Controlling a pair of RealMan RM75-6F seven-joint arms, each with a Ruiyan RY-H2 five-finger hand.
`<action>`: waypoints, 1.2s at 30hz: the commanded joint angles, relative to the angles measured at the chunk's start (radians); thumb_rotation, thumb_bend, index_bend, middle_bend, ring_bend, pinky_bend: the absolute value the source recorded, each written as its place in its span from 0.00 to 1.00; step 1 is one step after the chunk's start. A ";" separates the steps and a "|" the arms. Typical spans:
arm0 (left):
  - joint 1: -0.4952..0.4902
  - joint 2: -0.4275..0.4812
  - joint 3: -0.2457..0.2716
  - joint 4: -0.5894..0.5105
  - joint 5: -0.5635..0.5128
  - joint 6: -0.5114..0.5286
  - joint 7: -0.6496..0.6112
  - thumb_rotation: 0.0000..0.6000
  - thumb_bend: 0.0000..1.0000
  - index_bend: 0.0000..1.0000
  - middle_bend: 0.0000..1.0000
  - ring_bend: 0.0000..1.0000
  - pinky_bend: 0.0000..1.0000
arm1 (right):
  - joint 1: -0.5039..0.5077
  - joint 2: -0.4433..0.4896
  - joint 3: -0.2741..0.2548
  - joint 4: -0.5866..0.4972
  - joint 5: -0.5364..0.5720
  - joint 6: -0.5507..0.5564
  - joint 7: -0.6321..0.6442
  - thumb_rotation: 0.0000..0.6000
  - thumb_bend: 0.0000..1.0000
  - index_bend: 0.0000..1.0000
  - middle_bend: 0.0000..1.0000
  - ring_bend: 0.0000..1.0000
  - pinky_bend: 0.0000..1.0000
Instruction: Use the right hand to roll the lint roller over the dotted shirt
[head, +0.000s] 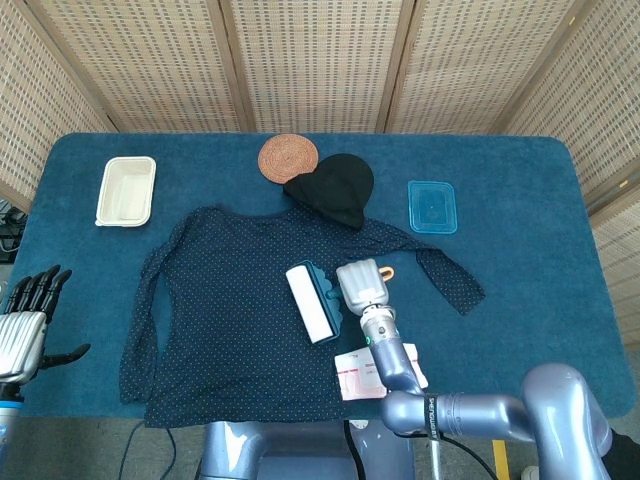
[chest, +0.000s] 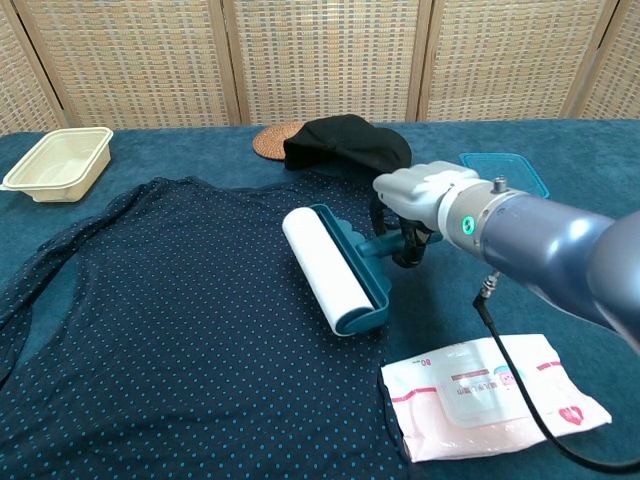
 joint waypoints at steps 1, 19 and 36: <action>-0.001 0.005 0.000 -0.002 0.001 -0.003 -0.010 1.00 0.00 0.00 0.00 0.00 0.00 | 0.035 0.022 0.022 -0.045 0.007 0.036 -0.067 1.00 0.89 0.68 1.00 1.00 1.00; -0.027 0.002 -0.013 0.036 -0.046 -0.057 -0.050 1.00 0.00 0.00 0.00 0.00 0.00 | 0.334 -0.223 0.141 0.159 0.207 0.104 -0.451 1.00 0.90 0.72 1.00 1.00 1.00; -0.027 -0.005 -0.007 0.041 -0.032 -0.046 -0.059 1.00 0.00 0.00 0.00 0.00 0.00 | 0.328 -0.321 0.076 0.316 0.159 0.100 -0.481 1.00 0.92 0.73 1.00 1.00 1.00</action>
